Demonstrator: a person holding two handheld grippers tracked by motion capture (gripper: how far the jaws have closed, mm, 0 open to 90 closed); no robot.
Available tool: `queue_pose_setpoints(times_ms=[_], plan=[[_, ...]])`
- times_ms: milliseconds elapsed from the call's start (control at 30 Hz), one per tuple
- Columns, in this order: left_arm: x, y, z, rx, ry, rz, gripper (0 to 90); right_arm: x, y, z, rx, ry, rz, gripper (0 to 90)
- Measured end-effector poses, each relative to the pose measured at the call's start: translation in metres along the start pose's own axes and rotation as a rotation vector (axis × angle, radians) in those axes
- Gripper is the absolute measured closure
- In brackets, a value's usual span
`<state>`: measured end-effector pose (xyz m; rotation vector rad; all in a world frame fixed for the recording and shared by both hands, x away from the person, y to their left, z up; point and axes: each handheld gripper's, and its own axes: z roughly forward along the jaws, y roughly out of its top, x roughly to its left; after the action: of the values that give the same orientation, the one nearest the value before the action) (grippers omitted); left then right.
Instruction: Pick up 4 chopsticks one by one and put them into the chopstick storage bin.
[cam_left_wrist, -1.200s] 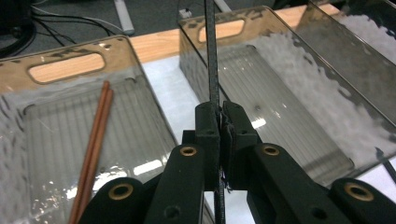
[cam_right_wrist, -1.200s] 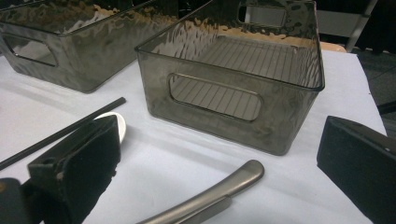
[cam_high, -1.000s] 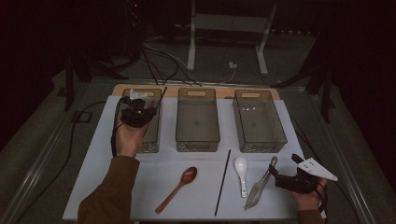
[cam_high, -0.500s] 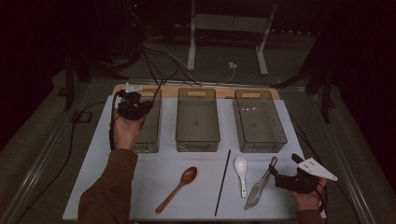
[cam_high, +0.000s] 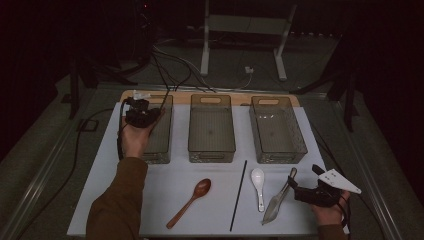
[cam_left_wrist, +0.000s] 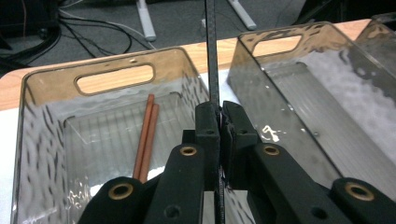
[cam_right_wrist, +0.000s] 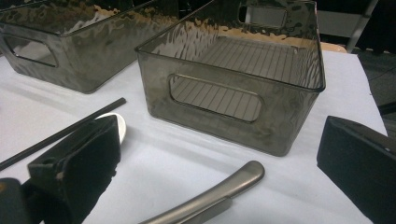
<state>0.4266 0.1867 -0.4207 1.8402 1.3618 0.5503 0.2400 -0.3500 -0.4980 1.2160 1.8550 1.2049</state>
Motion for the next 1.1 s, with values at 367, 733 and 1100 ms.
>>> queue_pose_setpoints(times_ms=[367, 733, 1100], plan=[[0.010, -0.010, 0.012, 0.055, 0.025, -0.013, 87.6, 0.000, 0.000, 0.000, -0.001, 0.001, 0.002, 0.0], [0.018, -0.020, 0.022, 0.082, 0.039, -0.022, 87.5, 0.000, 0.000, 0.000, 0.000, 0.001, 0.001, 0.0], [0.020, -0.021, 0.022, 0.045, -0.008, -0.051, 47.6, -0.001, 0.000, 0.000, -0.001, -0.001, 0.003, 0.0]])
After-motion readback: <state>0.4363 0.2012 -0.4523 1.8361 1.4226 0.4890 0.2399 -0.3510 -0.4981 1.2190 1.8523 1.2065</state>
